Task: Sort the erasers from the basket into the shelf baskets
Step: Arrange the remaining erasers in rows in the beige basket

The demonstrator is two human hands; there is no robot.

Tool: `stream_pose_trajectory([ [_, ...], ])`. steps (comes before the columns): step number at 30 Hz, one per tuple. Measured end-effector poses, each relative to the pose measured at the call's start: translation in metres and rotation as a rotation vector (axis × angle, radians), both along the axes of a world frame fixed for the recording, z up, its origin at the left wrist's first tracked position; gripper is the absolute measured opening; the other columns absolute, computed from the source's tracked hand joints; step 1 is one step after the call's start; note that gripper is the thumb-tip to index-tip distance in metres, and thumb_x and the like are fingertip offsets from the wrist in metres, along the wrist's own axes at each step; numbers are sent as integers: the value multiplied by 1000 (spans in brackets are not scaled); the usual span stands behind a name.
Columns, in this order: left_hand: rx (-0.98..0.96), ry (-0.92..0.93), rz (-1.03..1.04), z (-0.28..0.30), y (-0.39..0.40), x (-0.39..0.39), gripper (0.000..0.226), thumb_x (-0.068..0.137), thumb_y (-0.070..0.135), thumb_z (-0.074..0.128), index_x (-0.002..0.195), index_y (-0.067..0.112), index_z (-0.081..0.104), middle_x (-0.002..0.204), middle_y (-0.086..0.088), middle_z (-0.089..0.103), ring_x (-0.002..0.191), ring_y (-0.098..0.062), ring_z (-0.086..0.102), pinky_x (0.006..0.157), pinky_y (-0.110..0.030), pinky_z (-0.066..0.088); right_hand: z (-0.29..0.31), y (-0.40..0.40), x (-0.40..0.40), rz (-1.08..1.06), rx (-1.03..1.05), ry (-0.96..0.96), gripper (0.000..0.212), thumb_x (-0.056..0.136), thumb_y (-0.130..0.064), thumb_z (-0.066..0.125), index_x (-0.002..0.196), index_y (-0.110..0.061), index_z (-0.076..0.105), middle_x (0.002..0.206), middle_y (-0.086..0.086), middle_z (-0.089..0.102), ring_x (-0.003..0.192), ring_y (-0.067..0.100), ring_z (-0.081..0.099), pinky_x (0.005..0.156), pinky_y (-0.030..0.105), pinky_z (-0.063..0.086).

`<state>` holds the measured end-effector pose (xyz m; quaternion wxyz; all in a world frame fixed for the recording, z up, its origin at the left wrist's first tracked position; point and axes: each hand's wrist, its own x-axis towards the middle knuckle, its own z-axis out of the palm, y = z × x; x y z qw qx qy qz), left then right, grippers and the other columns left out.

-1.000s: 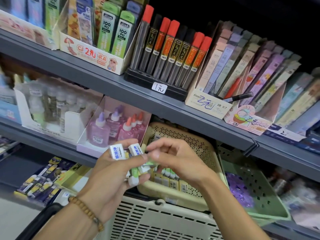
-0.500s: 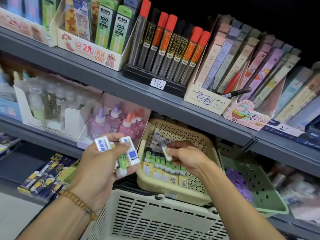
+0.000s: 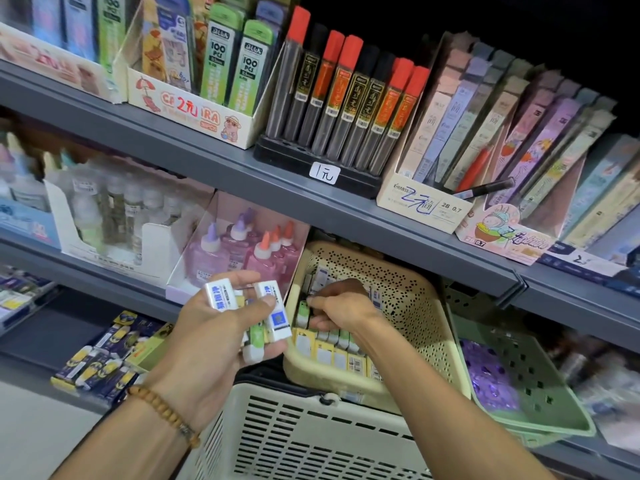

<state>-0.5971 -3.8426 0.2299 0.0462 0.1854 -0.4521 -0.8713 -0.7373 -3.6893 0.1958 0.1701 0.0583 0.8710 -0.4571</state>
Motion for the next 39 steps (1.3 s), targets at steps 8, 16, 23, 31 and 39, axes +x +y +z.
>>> stream_pose_trajectory([
  [8, -48, 29, -101, 5, 6, 0, 46, 62, 5, 77, 105, 13, 64, 92, -12, 75, 65, -22, 72, 50, -32, 56, 43, 2, 63, 467, -430, 115, 17, 91, -19, 68, 107, -15, 72, 87, 7, 66, 60, 12, 56, 49, 21, 44],
  [16, -69, -12, -134, -1, 10, -3, 40, 77, -15, 66, 106, 11, 61, 95, -21, 73, 73, -31, 73, 52, -32, 57, 34, 16, 52, 289, -743, -133, 10, 90, -8, 63, 86, -10, 71, 76, 9, 68, 60, 15, 56, 44, 20, 44],
  [23, -40, -13, -122, -4, 11, -5, 47, 75, -21, 65, 106, 13, 63, 104, -25, 67, 76, -33, 73, 54, -34, 57, 13, 36, -15, -276, -345, 73, 6, 90, -6, 67, 85, -4, 68, 55, 7, 65, 46, 16, 58, 65, 36, 55],
  [31, -21, -20, -96, -4, 5, -5, 44, 72, -16, 69, 107, 11, 63, 85, -15, 75, 69, -32, 73, 57, -38, 60, -1, 26, -53, -228, -187, 107, 9, 93, -2, 61, 97, 3, 67, 75, 16, 70, 58, 19, 65, 52, 24, 56],
  [39, -30, -38, -85, 0, 8, -5, 39, 75, -14, 70, 106, 7, 62, 91, -21, 73, 67, -30, 73, 55, -37, 60, 14, 22, -21, -14, -33, 235, 19, 96, -19, 58, 84, -14, 72, 76, 7, 73, 63, 14, 63, 61, 31, 54],
])
